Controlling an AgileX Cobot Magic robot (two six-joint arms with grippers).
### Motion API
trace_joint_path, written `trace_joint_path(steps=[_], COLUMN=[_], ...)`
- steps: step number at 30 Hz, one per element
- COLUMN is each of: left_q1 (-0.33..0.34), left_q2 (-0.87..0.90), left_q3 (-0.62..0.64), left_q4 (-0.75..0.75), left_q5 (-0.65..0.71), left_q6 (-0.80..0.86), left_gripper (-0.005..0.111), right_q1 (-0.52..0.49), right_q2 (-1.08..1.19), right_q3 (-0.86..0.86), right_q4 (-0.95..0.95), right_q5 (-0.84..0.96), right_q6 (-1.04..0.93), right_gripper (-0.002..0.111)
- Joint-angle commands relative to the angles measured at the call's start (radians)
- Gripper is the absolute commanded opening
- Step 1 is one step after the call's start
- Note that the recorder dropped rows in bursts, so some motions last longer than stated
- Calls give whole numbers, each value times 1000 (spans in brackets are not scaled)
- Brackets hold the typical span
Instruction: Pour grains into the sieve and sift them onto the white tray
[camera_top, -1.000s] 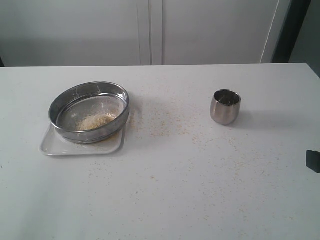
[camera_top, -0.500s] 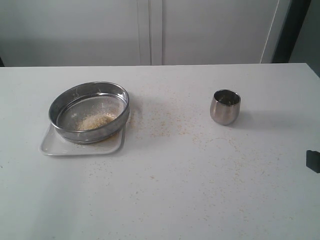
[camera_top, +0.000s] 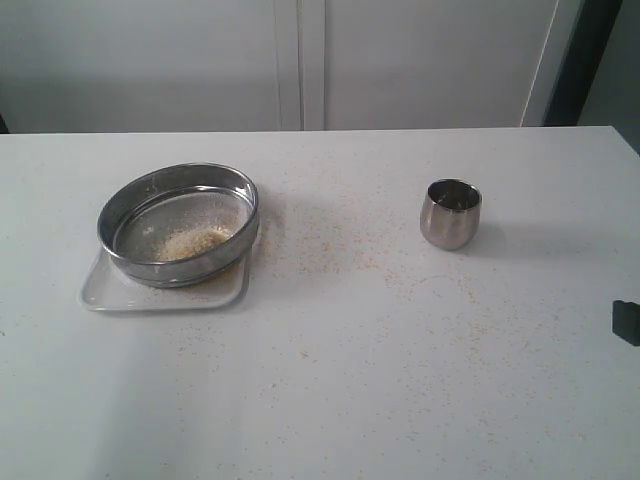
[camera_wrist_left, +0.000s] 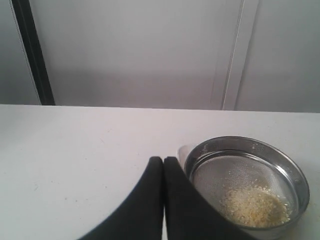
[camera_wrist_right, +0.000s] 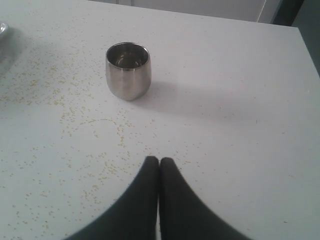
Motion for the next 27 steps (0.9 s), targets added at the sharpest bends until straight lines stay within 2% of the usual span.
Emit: trace_joint_path(steps=[1,11,19,27], left_q1=[3,3,3,2], left_q2=[98,351,540,803], left_q3=[-93,-262,-408,-643], left_q4=[-3,-3,-3,-3], left_q5=[24,171,372,583], left_q6=[61,127,163,211], left_gripper=[0,0,0,0], right_q1=[-3,-3,-3,-3], right_q2=[0,0,0,0], right_q3=[-5,-5,-5,-5], right_q4=[1,1,1,1], right_q5=[-1,-1,-1,-1], right_q6=[-5,-5,-5,-5], right_gripper=[0,0,0,0])
